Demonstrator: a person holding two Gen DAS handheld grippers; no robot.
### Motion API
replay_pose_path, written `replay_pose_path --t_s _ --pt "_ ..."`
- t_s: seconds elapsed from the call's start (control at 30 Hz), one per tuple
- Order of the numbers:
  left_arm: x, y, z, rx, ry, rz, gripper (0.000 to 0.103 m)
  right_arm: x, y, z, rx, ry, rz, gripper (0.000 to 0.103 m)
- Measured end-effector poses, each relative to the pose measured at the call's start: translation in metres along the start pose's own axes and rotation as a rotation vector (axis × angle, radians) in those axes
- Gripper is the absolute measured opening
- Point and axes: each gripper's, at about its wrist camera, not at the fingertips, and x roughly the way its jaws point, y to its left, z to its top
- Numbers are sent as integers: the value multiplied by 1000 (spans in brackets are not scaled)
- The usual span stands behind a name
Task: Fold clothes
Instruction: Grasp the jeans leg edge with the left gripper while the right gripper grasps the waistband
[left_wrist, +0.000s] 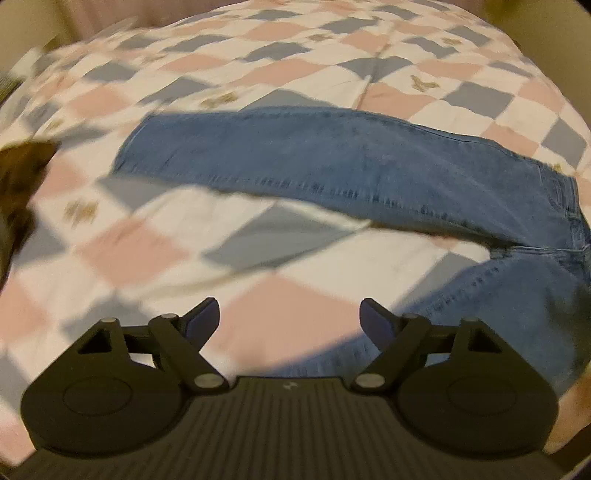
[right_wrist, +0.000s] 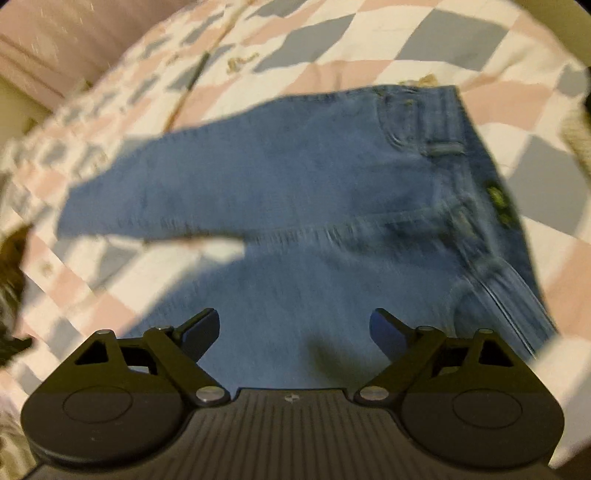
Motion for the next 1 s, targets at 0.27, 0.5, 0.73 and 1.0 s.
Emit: replay_pose_path --t_s 0.27,0.5,0.73,1.0 --pt "88 11 92 419 -107 -67 54 71 5 95 -329 -12 62 80" --pt "191 32 183 649 -92 -115 55 129 36 177 -563 -31 116 79" --pt "273 34 236 845 -18 -170 58 190 71 234 -760 -15 88 81" --pt "320 47 251 945 122 -310 58 239 73 249 -881 188 118 81"
